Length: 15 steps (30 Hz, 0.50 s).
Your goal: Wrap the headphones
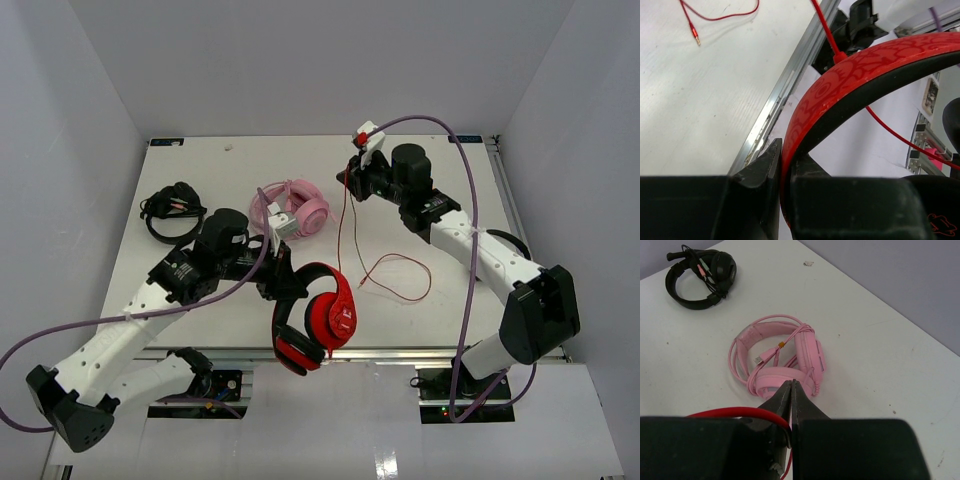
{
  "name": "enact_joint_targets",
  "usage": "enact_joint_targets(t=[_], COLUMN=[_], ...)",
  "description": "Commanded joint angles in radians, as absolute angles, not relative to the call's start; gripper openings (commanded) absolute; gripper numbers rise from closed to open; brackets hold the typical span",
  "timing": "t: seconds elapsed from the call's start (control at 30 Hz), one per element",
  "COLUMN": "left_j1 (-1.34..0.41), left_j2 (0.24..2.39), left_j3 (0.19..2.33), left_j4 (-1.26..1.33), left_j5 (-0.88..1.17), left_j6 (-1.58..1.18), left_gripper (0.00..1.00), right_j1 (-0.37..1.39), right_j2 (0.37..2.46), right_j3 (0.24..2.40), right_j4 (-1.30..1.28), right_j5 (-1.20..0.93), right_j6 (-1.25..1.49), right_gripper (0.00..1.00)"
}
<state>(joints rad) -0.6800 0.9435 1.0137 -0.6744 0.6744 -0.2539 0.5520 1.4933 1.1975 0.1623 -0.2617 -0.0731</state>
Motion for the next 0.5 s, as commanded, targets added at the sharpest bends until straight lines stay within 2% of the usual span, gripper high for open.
enact_joint_targets(t=[0.0, 0.23, 0.47], left_j1=[-0.687, -0.712, -0.721], left_j2=[0.996, 1.105, 1.245], left_j3=[1.005, 1.007, 1.031], left_j4=[-0.657, -0.666, -0.722], left_j5=[0.663, 0.503, 0.184], left_j6=[-0.218, -0.213, -0.21], left_gripper=[0.0, 0.0, 0.0], right_j1=[0.555, 0.554, 0.556], right_j2=[1.466, 1.47, 1.411], right_j3=[1.305, 1.434, 1.47], right_j4=[0.055, -0.065, -0.163], right_j5=[-0.241, -0.25, -0.277], right_j6=[-0.123, -0.137, -0.149], right_gripper=[0.08, 0.08, 0.08])
